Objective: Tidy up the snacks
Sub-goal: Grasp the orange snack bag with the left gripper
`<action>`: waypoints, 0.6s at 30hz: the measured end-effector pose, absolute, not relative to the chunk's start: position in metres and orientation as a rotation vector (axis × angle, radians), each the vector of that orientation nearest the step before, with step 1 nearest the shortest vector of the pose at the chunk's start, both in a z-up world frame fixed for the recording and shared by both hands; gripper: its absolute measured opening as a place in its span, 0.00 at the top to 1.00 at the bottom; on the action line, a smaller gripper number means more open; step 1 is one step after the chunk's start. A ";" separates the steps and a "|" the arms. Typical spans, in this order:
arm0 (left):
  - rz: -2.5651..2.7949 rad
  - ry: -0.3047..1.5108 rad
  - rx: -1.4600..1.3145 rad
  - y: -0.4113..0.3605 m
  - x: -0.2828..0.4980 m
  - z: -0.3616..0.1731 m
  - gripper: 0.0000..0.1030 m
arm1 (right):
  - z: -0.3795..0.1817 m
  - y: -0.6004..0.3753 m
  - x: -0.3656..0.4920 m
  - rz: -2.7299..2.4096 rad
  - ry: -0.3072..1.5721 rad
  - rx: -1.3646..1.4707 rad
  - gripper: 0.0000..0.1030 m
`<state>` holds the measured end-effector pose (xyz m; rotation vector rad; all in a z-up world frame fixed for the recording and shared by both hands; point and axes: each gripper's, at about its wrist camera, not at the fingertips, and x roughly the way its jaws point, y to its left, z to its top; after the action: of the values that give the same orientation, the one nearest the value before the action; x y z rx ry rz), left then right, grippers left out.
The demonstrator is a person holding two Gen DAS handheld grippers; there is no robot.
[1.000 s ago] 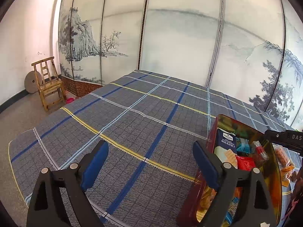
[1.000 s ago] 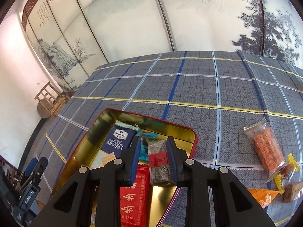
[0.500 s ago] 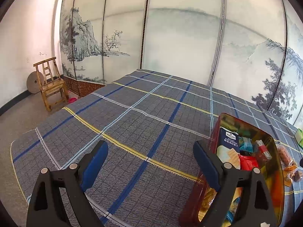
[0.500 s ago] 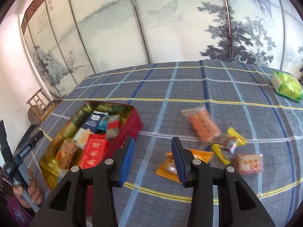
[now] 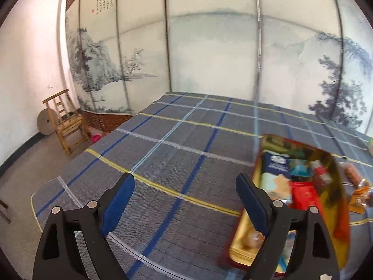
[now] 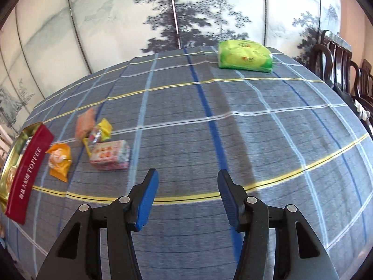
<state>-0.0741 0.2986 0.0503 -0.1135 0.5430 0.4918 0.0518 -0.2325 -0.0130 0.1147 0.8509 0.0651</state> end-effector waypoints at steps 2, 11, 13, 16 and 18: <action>0.405 0.502 -0.059 0.267 -0.077 0.077 0.10 | -0.018 -0.248 0.052 0.052 0.863 0.109 0.47; -0.123 0.779 0.143 0.087 0.008 0.095 0.01 | -0.025 -0.279 0.045 0.127 0.819 0.260 0.41; -0.154 0.837 0.168 0.062 0.032 0.081 0.01 | -0.026 -0.282 0.044 0.151 0.808 0.293 0.41; -0.141 0.921 0.177 0.046 0.068 0.052 0.01 | -0.027 -0.286 0.043 0.174 0.798 0.332 0.41; -0.130 0.985 0.150 0.045 0.088 0.034 0.03 | -0.027 -0.285 0.043 0.201 0.792 0.340 0.40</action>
<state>0.0884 0.0451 0.0339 0.1503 0.9851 -0.1298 0.0426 -0.2850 -0.0273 0.3402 0.7925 0.2009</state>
